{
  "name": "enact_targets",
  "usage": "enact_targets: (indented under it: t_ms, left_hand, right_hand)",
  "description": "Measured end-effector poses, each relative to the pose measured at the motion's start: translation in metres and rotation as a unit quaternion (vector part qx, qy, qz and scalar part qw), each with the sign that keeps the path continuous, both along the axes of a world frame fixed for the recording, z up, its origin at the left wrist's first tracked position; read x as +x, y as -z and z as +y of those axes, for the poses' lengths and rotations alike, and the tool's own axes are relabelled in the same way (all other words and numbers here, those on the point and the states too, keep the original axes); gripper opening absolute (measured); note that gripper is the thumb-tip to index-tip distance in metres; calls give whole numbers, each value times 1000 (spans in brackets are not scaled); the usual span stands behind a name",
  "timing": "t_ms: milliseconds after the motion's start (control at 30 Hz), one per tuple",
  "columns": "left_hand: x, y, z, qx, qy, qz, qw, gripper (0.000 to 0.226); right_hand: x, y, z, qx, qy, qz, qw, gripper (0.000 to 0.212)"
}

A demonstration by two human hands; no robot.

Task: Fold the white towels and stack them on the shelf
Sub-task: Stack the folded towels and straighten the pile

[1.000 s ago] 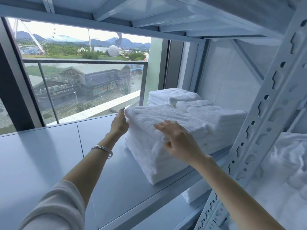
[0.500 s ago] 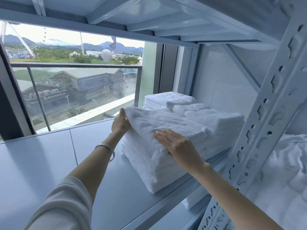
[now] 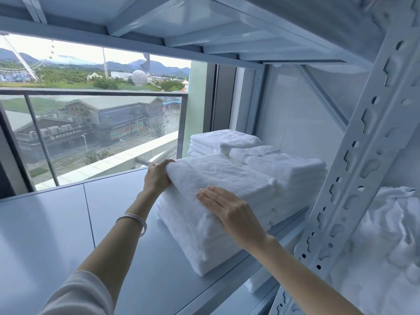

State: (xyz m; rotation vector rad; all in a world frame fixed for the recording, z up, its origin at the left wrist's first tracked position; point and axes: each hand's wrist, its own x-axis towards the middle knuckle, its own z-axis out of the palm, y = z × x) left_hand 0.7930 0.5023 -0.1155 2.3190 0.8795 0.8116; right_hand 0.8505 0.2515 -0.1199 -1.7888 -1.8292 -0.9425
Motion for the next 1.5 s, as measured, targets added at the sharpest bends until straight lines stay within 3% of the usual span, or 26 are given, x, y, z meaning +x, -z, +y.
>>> enact_targets:
  t_ms: [133,200,267,333,400,433,533,600,767,833,900,1000,1100,1233,1333,1433,1500]
  left_hand:
    - [-8,-19,-5,78,-35,116,989,47]
    - [-15,-38,-27,165,-39,71,983,47]
    - [-17,-47,-57,195,49,24,979,37]
    - [-17,-43,-90,181,141,132,964,58]
    - [-21,-30,-109,181,155,256,937,73]
    - [-26,-25,-112,179,152,269,934,75]
    - [-43,-15,-112,136,150,232,951,86]
    - [-53,-6,-114,105,162,165,967,100]
    - [-81,28,-134,-60,184,-3,981,107]
    - [-88,44,-146,-154,197,-19,968,126]
    - [-88,62,-156,-191,217,6,957,137]
    - [-85,78,-171,-193,192,18,962,130]
    - [-82,79,-181,-224,155,-34,962,110]
    - [-76,78,-188,-234,144,-54,960,91]
    - [-77,84,-192,-190,130,-33,973,82]
    - [-79,87,-195,-128,87,-28,988,84]
    - [-78,84,-199,-99,56,-40,993,82]
  right_hand:
    - [10,-20,-10,-101,-57,181,977,48]
    - [22,-32,-17,-149,-61,290,943,48]
    - [32,-37,-17,-174,-47,353,918,52]
    - [40,-34,-14,-198,40,301,932,68]
    - [55,-27,-15,-239,157,240,928,71]
    - [67,-23,-18,-247,199,238,918,69]
    - [98,-19,-27,-230,273,278,892,50]
    - [100,-21,-26,-207,287,268,896,48]
    - [46,-16,-39,-154,143,314,926,59]
    - [30,-8,-47,-173,121,298,931,73]
    - [29,-4,-48,-166,132,299,930,81]
    - [23,2,-48,-105,145,335,925,76]
    - [12,33,-60,5,181,372,911,49]
    - [4,78,-73,-65,205,375,902,53]
    - [8,92,-70,-112,201,346,910,54]
    - [17,91,-73,2,237,352,906,33]
    - [24,86,-78,38,268,304,913,28]
